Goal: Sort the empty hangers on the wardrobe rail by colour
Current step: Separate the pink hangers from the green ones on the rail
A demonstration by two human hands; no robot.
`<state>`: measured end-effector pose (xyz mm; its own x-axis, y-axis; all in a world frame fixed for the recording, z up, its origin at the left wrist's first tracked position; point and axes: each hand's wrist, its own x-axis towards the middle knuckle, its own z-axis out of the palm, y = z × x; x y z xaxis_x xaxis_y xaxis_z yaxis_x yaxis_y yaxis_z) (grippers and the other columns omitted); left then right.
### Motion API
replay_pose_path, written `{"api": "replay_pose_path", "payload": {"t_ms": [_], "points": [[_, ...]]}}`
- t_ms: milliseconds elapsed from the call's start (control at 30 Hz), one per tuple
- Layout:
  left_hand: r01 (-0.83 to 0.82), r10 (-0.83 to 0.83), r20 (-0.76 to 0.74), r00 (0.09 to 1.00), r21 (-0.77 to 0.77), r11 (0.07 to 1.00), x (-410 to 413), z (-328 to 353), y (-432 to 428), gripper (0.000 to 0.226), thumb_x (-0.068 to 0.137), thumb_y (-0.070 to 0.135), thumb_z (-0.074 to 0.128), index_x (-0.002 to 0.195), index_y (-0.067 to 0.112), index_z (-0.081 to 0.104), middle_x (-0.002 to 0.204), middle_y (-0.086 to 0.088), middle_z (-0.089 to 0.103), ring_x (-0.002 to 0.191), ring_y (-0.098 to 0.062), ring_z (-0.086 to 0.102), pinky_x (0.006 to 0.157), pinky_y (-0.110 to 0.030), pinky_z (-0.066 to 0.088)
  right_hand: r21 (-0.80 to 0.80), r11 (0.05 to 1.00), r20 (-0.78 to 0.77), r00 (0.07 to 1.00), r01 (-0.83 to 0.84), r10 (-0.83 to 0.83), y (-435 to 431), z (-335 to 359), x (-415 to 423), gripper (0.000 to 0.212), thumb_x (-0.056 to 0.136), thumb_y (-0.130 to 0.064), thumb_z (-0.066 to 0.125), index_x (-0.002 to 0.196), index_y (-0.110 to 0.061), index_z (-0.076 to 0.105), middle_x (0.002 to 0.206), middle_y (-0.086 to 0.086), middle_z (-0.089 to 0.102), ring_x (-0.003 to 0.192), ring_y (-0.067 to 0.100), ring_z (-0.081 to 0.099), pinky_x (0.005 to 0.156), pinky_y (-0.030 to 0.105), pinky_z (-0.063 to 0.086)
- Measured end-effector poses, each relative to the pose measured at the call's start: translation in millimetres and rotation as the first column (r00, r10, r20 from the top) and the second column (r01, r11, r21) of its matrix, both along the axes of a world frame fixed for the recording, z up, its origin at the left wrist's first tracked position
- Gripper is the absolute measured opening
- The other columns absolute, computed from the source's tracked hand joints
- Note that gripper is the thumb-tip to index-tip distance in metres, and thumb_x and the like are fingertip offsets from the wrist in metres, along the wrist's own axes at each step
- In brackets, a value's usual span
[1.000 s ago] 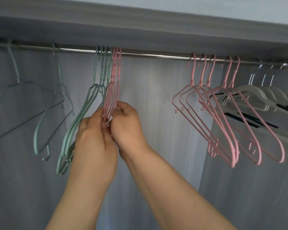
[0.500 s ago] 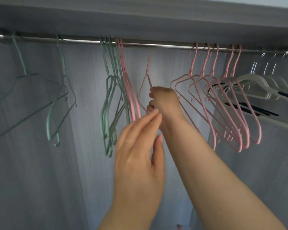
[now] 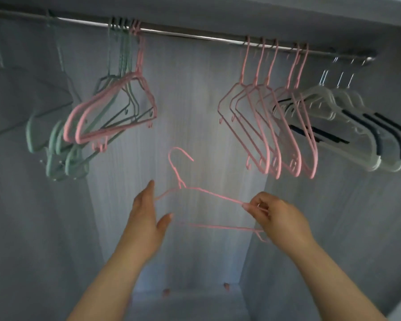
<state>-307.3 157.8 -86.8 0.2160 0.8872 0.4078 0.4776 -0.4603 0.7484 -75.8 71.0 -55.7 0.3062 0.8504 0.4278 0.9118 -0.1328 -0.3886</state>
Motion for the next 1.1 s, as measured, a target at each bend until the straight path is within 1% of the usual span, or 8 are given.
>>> {"api": "replay_pose_path", "payload": {"t_ms": [167,300,467,600,667,867,1000,1100], "points": [[-0.216,0.178,-0.274,0.945,-0.117,0.969,-28.7,-27.4,29.3,0.063,0.086,0.027,0.057,0.14,0.019,0.025,0.146,-0.025,0.025,0.136,-0.034,0.022,0.113,-0.041,0.014,0.113,0.964,-0.255,0.931,-0.24,0.261,9.9,-9.3,30.4,0.026,0.076,-0.041,0.066,0.054,-0.035,0.054,0.052,-0.015,0.05,0.05,0.005,0.037,0.05,0.015,0.032],[-0.224,0.174,-0.331,0.927,-0.122,0.967,-73.3,-27.1,11.6,0.004,0.088,0.021,0.056,0.09,0.021,0.059,0.107,-0.015,0.064,0.101,-0.028,0.059,0.085,-0.03,0.04,0.166,0.936,-0.382,0.855,-0.31,0.351,23.4,-19.9,52.8,0.022,0.074,-0.033,0.069,0.054,-0.033,0.06,0.047,-0.016,0.051,0.049,0.003,0.037,0.055,0.02,0.032],[-0.089,0.082,-0.036,0.996,-0.26,0.961,-116.0,-5.3,-56.6,0.02,0.09,0.026,0.053,0.074,0.015,0.06,0.076,-0.008,0.068,0.071,-0.026,0.066,0.053,-0.013,0.048,0.217,0.966,-0.332,0.921,-0.137,0.205,47.1,-55.1,66.2,0.022,0.07,-0.052,0.062,0.055,-0.036,0.061,0.05,-0.016,0.058,0.058,0.007,0.052,0.068,0.033,0.041],[-0.102,0.177,0.213,0.961,-0.324,0.941,-115.6,6.3,-100.4,0.028,0.073,0.055,0.058,0.063,0.029,0.059,0.073,-0.006,0.075,0.046,-0.033,0.065,0.038,-0.02,0.05,0.153,0.988,-0.382,0.922,-0.001,0.06,64.7,-71.6,28.0,0.025,0.078,-0.036,0.065,0.093,-0.018,0.072,0.104,0.011,0.062,0.1,0.027,0.058,0.094,0.032,0.033],[-0.2,0.289,0.271,0.918,-0.313,0.928,-114.3,2.5,-110.3,0.037,0.091,0.027,0.044,0.056,0.035,0.056,0.071,-0.005,0.075,0.043,-0.033,0.064,0.035,-0.02,0.047,0.126,0.991,-0.396,0.914,-0.038,0.086,63.6,-66.0,-14.5,0.039,0.083,-0.033,0.06,0.117,-0.014,0.061,0.121,0.017,0.05,0.114,0.035,0.046,0.099,0.028,0.027],[-0.382,0.415,0.272,0.868,-0.165,0.909,-56.0,37.1,-127.9,0.034,0.079,0.03,0.047,0.052,0.049,0.051,0.065,0.013,0.071,0.035,-0.012,0.055,0.039,-0.029,0.049,0.26,0.775,-0.562,0.562,-0.577,0.607,19.3,18.9,-131.2,0.047,0.091,-0.044,0.041,0.132,-0.02,0.036,0.104,-0.01,0.049,0.086,-0.006,0.049,0.079,-0.003,0.033],[-0.377,0.367,0.151,0.918,0.04,0.926,-18.7,67.1,-133.8,0.037,0.062,0.081,0.014,0.074,0.057,0.039,0.08,0.031,0.064,0.065,-0.018,0.069,0.068,-0.046,0.055,0.399,0.732,-0.546,0.498,-0.552,0.674,30.5,68.1,-141.5,0.016,0.092,-0.024,0.042,0.103,-0.012,0.044,0.091,0.009,0.062,0.071,0.019,0.054,0.077,0.035,0.048],[-0.303,0.308,0.02,0.951,0.243,0.921,2.7,72.2,-129.5,0.038,0.068,0.069,0.007,0.09,0.049,0.031,0.087,0.014,0.069,0.075,-0.019,0.069,0.07,-0.04,0.053,0.517,0.733,-0.516,0.523,-0.441,0.678,47.7,90.4,-135.1,0.008,0.084,-0.015,0.034,0.08,-0.019,0.041,0.063,0.003,0.052,0.054,0.022,0.046,0.061,0.041,0.043]]}}
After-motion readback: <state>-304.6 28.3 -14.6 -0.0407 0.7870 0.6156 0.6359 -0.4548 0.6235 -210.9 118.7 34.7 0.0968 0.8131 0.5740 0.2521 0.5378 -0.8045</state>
